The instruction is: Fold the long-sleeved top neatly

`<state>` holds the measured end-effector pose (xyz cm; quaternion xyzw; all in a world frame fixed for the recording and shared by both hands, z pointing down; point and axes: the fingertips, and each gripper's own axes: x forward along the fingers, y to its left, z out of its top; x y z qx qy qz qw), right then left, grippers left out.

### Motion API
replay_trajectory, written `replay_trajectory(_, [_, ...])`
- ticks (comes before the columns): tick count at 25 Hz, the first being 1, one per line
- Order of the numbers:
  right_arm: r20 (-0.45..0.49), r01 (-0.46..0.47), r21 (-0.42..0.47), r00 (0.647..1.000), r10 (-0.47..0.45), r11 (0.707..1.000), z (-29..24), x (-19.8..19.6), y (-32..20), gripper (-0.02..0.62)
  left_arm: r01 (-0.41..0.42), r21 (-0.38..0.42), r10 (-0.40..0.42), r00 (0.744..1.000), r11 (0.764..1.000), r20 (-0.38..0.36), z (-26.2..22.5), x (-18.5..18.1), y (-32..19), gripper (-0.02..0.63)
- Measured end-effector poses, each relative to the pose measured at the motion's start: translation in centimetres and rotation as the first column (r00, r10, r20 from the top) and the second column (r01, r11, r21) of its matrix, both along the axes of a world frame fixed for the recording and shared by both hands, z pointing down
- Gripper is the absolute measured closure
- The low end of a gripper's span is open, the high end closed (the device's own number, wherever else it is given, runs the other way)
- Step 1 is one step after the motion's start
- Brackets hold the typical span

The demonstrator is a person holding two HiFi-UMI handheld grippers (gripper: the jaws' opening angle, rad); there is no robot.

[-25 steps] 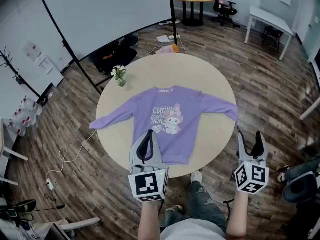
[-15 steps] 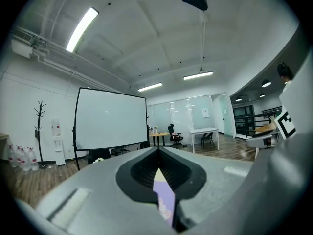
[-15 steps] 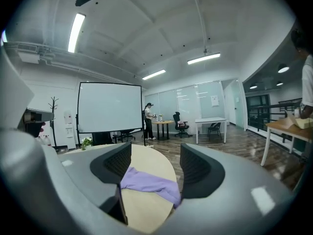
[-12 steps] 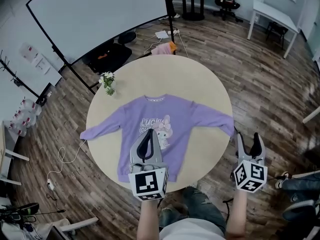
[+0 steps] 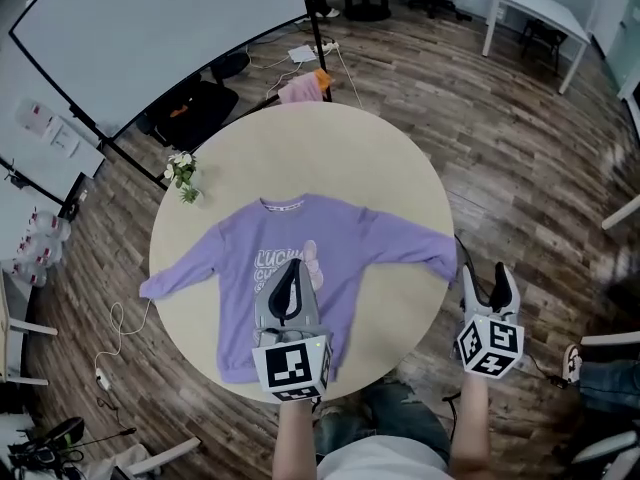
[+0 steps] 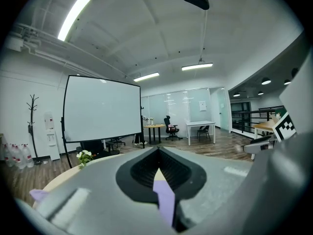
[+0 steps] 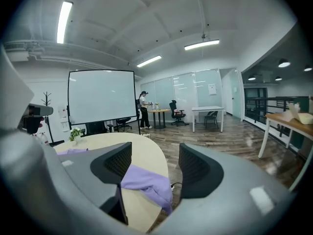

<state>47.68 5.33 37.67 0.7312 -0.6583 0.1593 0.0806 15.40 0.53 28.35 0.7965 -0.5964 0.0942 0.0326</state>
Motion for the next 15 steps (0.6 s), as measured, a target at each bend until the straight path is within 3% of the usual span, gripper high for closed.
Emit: replay_trajectory(15, [0.016,-0.034,-0.16,0.999,0.037,0.987,8.8,1.3,-3.3,0.291,-0.039,-0.142,0.04,0.999,0.989,0.006,7.3,2.8,-3.3,0.606])
